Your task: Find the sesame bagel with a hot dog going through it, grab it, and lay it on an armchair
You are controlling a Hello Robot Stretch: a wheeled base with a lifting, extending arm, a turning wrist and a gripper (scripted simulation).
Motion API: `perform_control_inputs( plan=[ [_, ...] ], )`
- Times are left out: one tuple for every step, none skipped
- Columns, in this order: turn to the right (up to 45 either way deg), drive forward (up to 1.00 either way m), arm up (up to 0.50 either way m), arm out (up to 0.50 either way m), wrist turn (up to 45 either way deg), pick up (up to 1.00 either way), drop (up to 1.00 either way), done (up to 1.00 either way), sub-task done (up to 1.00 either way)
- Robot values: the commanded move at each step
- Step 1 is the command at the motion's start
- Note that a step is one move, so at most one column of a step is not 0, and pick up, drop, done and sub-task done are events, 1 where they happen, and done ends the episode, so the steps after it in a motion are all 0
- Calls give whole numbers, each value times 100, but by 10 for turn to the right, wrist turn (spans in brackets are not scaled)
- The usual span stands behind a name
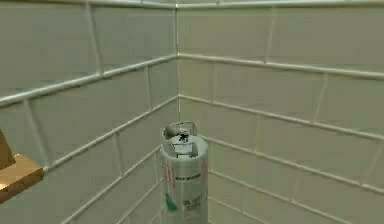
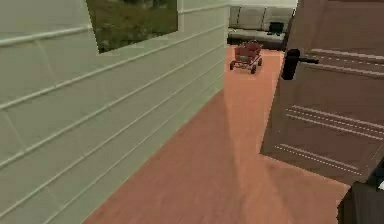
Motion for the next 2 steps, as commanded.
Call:
perform_control_inputs(
  plan=[
    [450,0,0,0,0,0,0,0,0],
    [450,0,0,0,0,0,0,0,0]
  ],
)
